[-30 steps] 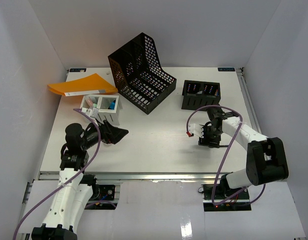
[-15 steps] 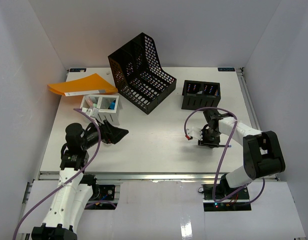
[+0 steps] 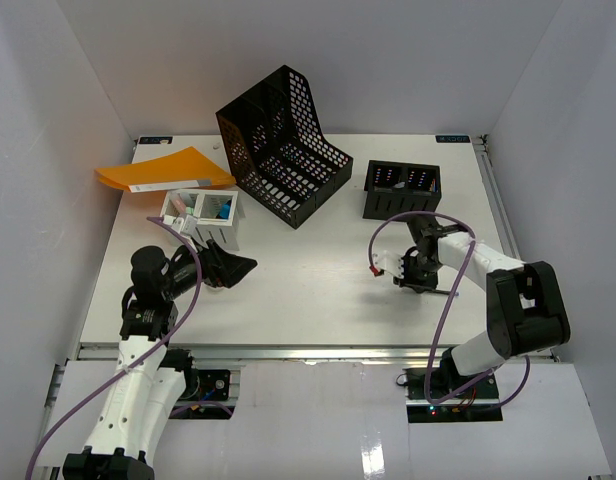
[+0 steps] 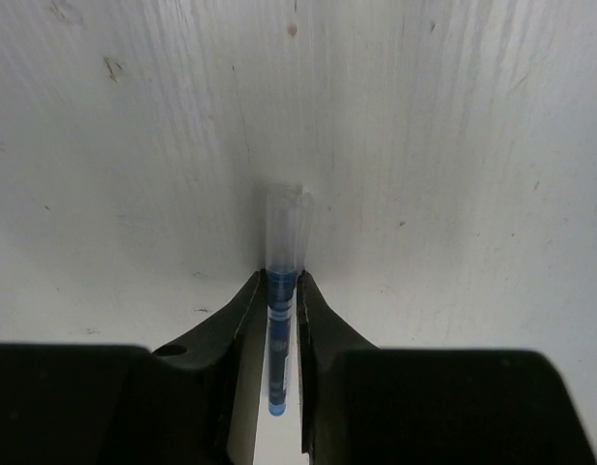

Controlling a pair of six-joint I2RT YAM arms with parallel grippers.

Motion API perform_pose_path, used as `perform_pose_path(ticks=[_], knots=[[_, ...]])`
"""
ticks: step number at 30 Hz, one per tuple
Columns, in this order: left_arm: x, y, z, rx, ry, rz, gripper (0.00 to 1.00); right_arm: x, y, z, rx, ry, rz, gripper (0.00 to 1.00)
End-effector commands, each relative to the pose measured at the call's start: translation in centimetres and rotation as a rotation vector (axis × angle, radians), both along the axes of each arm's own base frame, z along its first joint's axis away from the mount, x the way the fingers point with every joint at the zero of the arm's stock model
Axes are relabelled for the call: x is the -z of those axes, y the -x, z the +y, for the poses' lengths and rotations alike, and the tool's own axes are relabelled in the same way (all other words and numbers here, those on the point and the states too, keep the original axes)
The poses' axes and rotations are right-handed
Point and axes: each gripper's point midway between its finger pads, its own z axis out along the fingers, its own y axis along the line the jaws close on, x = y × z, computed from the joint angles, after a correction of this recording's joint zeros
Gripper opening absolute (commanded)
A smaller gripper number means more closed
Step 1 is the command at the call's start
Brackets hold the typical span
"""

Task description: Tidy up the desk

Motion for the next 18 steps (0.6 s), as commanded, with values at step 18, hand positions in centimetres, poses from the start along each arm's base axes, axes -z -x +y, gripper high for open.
perform_pose_path(ticks=[18], knots=[[-0.2, -0.8, 0.6, -0.044, -0.024, -0.002, 0.98, -28.1, -18.1, 13.2, 0.170, -0.941, -0.439, 0.08]])
